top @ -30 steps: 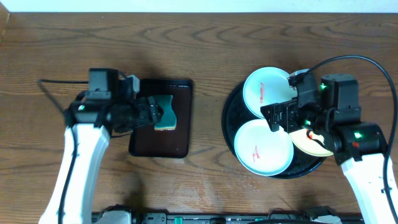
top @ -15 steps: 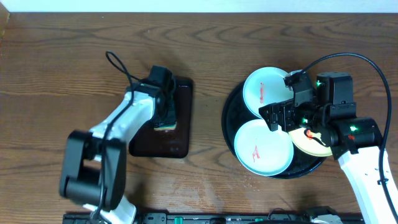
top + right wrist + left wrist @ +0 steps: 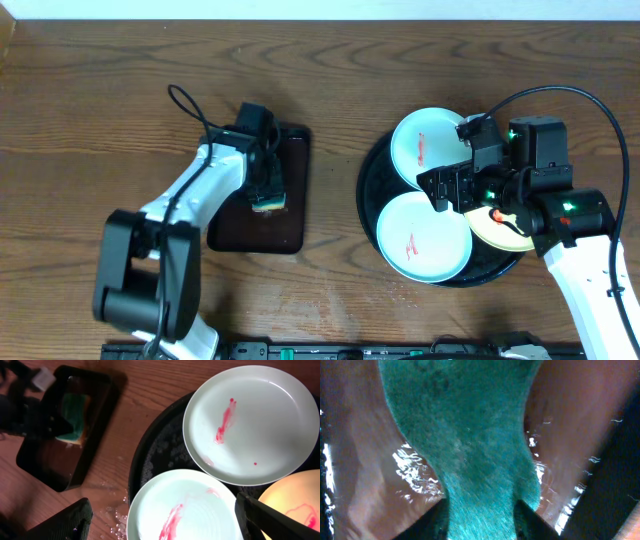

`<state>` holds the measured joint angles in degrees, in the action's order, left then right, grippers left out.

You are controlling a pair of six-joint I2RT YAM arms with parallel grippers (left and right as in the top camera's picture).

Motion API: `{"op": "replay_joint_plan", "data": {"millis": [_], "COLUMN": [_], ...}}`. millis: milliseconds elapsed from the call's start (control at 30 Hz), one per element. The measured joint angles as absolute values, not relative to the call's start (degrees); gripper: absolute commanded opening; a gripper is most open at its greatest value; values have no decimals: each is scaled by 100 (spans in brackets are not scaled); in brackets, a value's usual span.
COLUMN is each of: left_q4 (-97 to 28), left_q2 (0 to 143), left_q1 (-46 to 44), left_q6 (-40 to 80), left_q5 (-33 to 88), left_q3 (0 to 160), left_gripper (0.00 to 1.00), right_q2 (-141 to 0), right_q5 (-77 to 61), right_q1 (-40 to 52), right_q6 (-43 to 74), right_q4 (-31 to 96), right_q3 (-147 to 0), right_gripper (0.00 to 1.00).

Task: Clean dirty plates on tray and stack at the side
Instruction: 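Grasp the green sponge with the left gripper and lift it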

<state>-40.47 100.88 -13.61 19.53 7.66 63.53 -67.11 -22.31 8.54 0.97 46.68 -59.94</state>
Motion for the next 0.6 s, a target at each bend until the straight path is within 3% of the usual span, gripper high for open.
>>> {"op": "replay_joint_plan", "data": {"millis": [300, 400, 500, 600], "left_q4": [-3153, -2836, -2672, -2657], "left_q2": [9732, 10092, 10543, 10630], "left_q1": [-1317, -1317, -1317, -1315], "left_q6": [1922, 1920, 1861, 1841], "left_q5": [158, 84, 25, -43], "left_q3": [6377, 6377, 6377, 6379], "left_gripper": [50, 39, 8, 8], "right_q2": [-6711, -6711, -6711, -6711], "right_q5": [-2233, -2233, -2233, -2233], "right_q1": [854, 854, 854, 854], "right_q6": [97, 99, 104, 104], "right_q4": [4670, 4676, 4703, 4746], "right_q3": [-5994, -5994, -5994, -5994], "right_gripper": [88, 88, 87, 85]}}
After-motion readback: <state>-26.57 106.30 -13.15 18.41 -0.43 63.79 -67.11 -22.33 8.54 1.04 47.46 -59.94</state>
